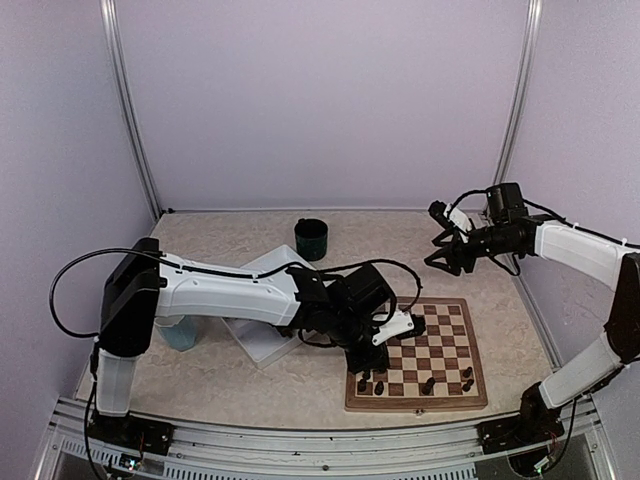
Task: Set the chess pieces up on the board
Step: Place the pawn at g7.
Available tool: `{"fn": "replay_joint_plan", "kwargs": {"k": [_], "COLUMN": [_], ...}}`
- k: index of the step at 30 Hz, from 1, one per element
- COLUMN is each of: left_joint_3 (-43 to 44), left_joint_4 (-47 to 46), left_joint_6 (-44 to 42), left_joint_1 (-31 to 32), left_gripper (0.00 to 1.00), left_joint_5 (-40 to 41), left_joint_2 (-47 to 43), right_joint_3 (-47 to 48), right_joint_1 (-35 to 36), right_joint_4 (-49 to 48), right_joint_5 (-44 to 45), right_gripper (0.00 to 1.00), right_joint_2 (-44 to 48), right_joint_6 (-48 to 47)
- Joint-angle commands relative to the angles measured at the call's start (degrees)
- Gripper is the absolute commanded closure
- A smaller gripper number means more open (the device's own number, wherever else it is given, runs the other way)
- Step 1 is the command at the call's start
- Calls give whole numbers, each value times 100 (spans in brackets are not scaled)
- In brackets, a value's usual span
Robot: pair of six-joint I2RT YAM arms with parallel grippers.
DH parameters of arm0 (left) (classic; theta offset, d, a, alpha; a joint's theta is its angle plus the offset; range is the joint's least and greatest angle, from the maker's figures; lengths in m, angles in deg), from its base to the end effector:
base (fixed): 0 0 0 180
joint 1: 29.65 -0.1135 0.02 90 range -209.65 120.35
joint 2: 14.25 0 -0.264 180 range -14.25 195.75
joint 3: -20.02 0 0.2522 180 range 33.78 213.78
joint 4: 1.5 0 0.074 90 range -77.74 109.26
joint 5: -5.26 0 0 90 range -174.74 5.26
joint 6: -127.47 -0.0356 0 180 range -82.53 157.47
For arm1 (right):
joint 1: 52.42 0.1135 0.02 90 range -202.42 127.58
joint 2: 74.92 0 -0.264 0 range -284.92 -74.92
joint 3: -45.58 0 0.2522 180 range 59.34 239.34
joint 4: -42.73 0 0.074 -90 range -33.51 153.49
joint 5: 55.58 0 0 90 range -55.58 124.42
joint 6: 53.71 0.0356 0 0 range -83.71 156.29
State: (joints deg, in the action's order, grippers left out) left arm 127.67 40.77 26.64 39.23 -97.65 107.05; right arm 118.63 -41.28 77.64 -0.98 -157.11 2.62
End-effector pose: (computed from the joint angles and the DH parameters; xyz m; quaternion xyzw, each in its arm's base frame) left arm 0.1595 -0.4349 0.1895 0.6341 0.7082 -0.2353 0.2025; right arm 0.2974 0.0796 0.2634 -0.4440 0.7657 0.2019 0.4194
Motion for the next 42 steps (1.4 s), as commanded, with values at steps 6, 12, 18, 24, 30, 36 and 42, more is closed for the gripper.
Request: {"fn": "replay_joint_plan", "kwargs": {"k": [6, 12, 18, 24, 30, 36, 42], "left_joint_3": [292, 366, 393, 394, 385, 329, 226], "left_joint_4": [162, 243, 312, 377, 374, 301, 121], "left_joint_6": [-137, -156, -174, -184, -175, -157, -126], "left_joint_1": [90, 108, 108, 116, 117, 125, 127], "left_gripper": [91, 89, 87, 86, 83, 80, 77], "left_joint_5": [-1, 45, 59, 90, 125, 166, 158], "left_joint_2": [313, 398, 421, 413, 361, 275, 146], "right_joint_3": [4, 5, 17, 38, 36, 38, 34], "right_joint_1": [13, 11, 11, 18, 18, 19, 13], "right_joint_4": [81, 104, 130, 152, 163, 168, 162], "right_joint_5": [-143, -160, -174, -196, -196, -196, -187], "right_gripper": [37, 37, 37, 37, 37, 37, 37], "right_joint_2": [-79, -104, -130, -165, -175, -185, -216], "right_joint_6": [-58, -82, -95, -102, -103, -99, -103]}}
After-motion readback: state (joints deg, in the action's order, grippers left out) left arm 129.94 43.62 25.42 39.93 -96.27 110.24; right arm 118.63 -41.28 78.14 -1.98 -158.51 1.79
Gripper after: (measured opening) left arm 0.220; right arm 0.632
